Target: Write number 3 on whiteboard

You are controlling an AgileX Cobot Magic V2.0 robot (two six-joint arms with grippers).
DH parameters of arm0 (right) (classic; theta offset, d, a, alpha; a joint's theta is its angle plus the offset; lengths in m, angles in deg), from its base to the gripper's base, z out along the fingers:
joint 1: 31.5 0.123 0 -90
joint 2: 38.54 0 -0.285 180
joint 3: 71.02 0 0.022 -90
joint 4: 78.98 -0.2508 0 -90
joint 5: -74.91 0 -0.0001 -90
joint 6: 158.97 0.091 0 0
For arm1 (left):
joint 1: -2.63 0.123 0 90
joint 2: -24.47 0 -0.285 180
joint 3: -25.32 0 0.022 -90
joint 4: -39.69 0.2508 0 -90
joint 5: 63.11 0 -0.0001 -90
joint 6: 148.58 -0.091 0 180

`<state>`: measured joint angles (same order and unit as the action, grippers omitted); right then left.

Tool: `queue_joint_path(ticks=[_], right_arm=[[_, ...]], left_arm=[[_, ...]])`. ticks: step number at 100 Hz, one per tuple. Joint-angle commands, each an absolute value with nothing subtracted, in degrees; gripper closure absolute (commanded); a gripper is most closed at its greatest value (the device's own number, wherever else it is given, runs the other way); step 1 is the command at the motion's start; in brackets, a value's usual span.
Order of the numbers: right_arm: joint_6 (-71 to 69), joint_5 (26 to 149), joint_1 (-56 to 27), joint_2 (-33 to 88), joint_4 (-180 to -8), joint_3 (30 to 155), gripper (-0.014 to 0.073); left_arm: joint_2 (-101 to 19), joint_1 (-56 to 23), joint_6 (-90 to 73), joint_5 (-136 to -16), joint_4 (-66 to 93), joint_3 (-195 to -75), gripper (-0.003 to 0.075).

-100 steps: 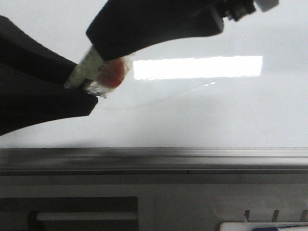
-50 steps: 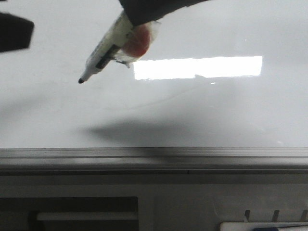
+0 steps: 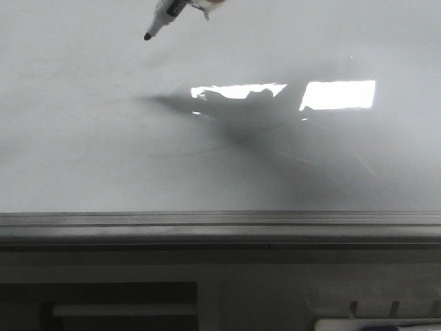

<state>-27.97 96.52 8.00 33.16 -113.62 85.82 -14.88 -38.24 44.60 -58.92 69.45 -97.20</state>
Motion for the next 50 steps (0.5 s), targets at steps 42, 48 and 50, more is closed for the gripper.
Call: queue_joint_path(ticks=[42,48,50], right_arm=[[-27.74,93.68,5.87,40.25,-113.43,93.32,0.0654],[-27.74,93.01,5.87,40.37,-112.68,93.32,0.0654],[-27.74,92.89,5.75,40.37,-112.39,93.32,0.0654]], left_arm=[[-14.84,-38.29,45.29,-55.79,67.65,-98.58,0.0314],[-14.84,-38.29,45.29,-55.79,67.65,-98.58,0.0314],[-14.84,-38.29,45.29,-55.79,67.65,-98.58,0.0314]])
